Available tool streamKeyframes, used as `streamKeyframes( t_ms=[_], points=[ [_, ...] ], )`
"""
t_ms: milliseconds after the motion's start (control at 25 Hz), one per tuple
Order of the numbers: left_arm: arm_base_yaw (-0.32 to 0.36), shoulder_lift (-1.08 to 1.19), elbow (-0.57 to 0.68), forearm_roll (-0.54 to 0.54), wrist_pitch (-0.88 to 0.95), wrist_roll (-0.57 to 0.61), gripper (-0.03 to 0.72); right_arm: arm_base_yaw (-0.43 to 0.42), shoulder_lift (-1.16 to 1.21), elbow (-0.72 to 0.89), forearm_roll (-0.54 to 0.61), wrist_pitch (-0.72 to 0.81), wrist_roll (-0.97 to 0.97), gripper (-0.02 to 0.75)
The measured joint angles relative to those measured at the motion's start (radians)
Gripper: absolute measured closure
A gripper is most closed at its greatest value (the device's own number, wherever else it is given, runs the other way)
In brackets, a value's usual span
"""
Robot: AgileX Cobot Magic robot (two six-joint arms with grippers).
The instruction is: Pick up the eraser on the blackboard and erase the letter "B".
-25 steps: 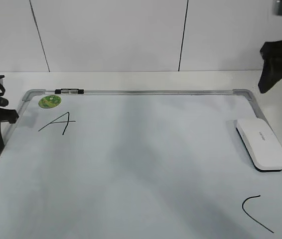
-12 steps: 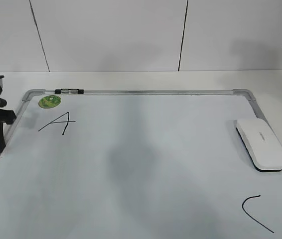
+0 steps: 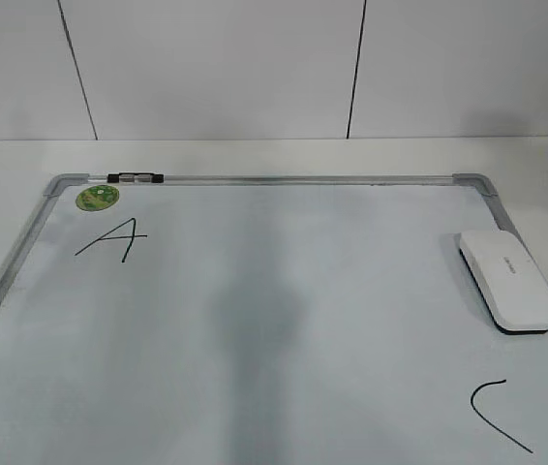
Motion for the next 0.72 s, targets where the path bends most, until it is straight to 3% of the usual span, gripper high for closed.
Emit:
streamKeyframes(
  t_ms=[240, 720],
  points=[
    [0.000, -0.098, 0.053, 0.000, 0.002, 0.000, 0.433, 0.000, -0.194, 0.169, 0.000, 0.002, 0.000, 0.143],
    [0.000, -0.547, 0.406, 0.000, 0.009, 0.000, 0.453, 0.000, -0.594, 0.513, -0.025, 0.007, 0.002, 0.145]
  ],
)
